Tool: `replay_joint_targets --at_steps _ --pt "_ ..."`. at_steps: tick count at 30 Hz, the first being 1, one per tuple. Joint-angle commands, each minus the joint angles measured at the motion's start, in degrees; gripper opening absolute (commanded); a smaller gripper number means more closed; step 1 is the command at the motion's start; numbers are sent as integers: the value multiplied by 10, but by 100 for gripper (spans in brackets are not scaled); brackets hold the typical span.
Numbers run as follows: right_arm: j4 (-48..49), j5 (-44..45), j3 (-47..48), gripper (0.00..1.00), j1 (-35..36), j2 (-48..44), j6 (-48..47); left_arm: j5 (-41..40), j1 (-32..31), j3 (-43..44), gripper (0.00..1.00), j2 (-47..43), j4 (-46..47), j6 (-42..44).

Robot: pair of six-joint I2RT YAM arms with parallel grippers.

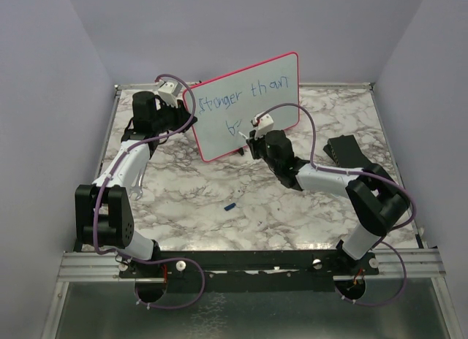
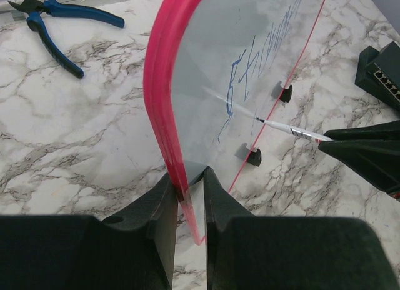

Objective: Write a sentence on the whiteboard

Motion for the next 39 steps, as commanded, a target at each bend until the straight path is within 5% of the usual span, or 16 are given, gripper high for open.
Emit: replay_joint_targets --at_steps 1,13,39 --pt "-7 46 -7 1 3 5 9 -14 -6 -11 5 -11 -8 24" --pt "15 9 0 1 2 -5 3 -14 -6 -11 5 -12 -8 24" --pt "-21 79 23 1 -5 1 4 -14 -6 -13 5 -18 -8 24"
